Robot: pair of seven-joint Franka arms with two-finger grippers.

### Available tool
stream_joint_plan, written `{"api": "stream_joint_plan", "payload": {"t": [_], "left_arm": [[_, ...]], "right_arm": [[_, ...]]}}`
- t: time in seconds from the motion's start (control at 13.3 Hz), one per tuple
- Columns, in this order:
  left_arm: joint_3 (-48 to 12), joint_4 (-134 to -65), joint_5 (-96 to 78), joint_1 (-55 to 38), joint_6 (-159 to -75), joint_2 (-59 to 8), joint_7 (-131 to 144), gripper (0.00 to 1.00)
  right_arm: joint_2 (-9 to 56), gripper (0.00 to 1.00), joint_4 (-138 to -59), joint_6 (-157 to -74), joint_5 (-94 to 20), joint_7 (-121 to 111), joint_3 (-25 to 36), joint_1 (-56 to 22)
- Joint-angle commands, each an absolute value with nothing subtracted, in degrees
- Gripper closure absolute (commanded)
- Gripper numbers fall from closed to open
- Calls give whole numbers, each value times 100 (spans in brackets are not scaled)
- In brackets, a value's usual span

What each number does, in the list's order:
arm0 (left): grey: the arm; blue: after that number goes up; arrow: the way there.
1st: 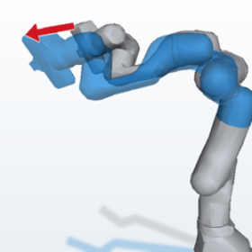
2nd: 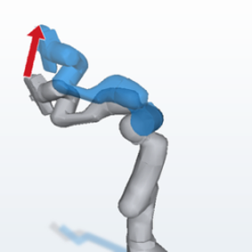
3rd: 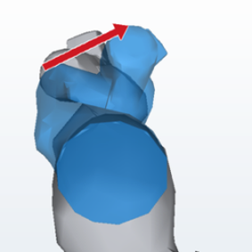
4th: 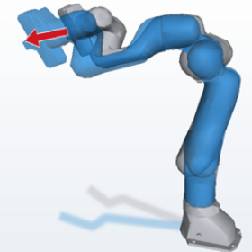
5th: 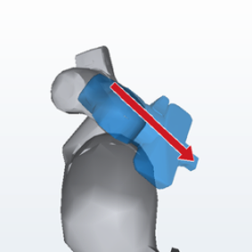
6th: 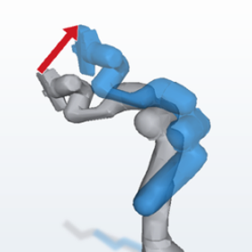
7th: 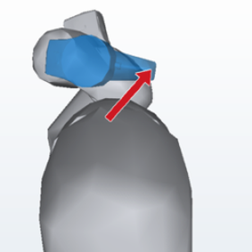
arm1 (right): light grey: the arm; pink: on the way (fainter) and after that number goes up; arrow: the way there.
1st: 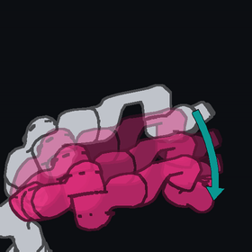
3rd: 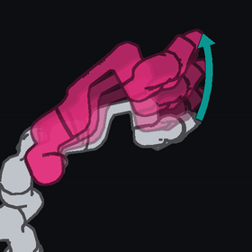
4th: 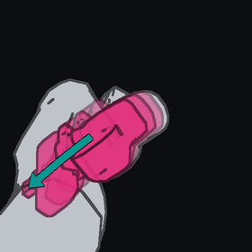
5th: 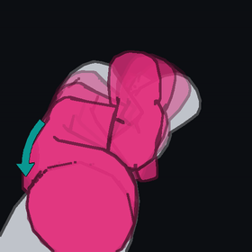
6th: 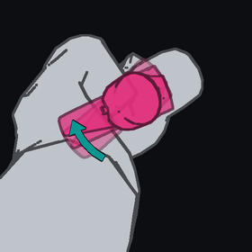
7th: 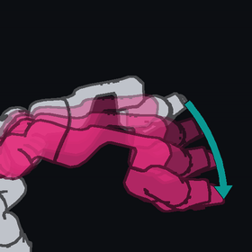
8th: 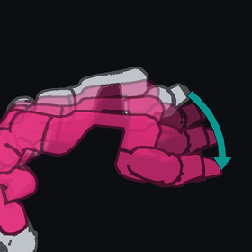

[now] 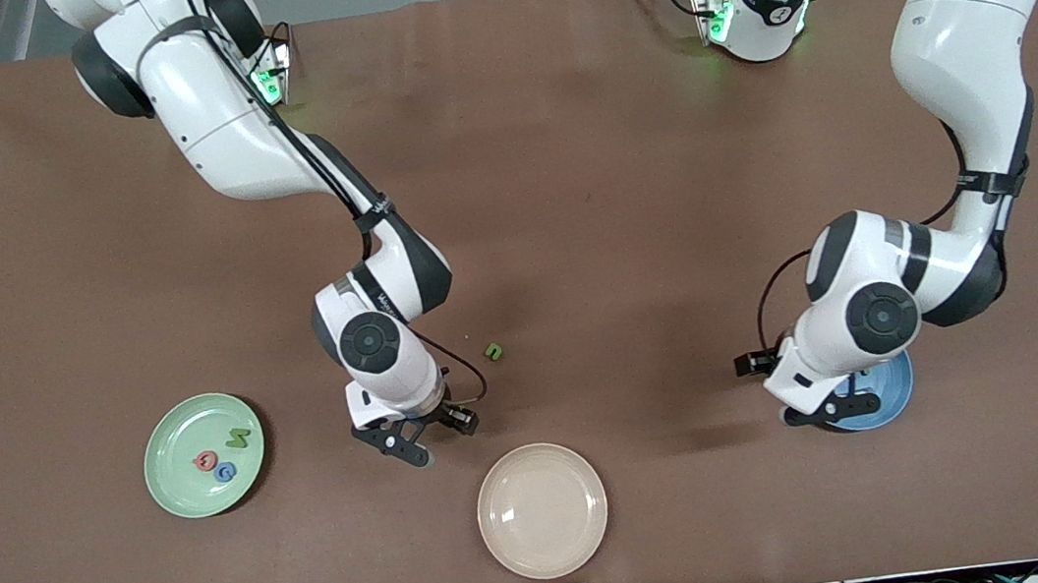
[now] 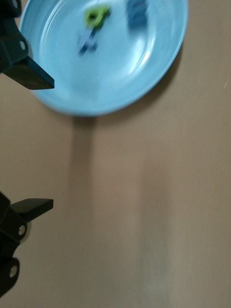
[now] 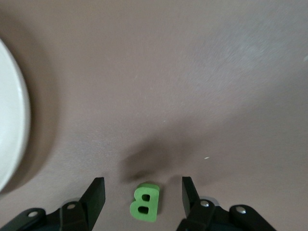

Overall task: Sort upper and lower case letters into plates
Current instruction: 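Carry the green B to the green plate while the left gripper reaches green n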

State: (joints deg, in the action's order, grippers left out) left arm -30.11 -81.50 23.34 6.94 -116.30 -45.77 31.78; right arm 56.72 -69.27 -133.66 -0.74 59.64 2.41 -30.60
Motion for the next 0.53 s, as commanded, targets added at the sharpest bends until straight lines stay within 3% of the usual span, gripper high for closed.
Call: {"api": "stream_joint_plan", "payload": {"t": [0.0,0.15,0.45], "left_arm": [[-3182,-8200,2259,485,-11566,-4552,3865,2],[-3182,-8183,2101,247,-11593,-4570,4331,2],[-3190,-8165,2013,114,-11663,-4614,4518,4]], "right_arm": [[5818,29,-6723,-13351,18,6152,396,-3190],[5827,34,-6741,-13351,26,6257,396,-3243],[5827,76,-6750,-13333,166,6249,396,-3296]]}}
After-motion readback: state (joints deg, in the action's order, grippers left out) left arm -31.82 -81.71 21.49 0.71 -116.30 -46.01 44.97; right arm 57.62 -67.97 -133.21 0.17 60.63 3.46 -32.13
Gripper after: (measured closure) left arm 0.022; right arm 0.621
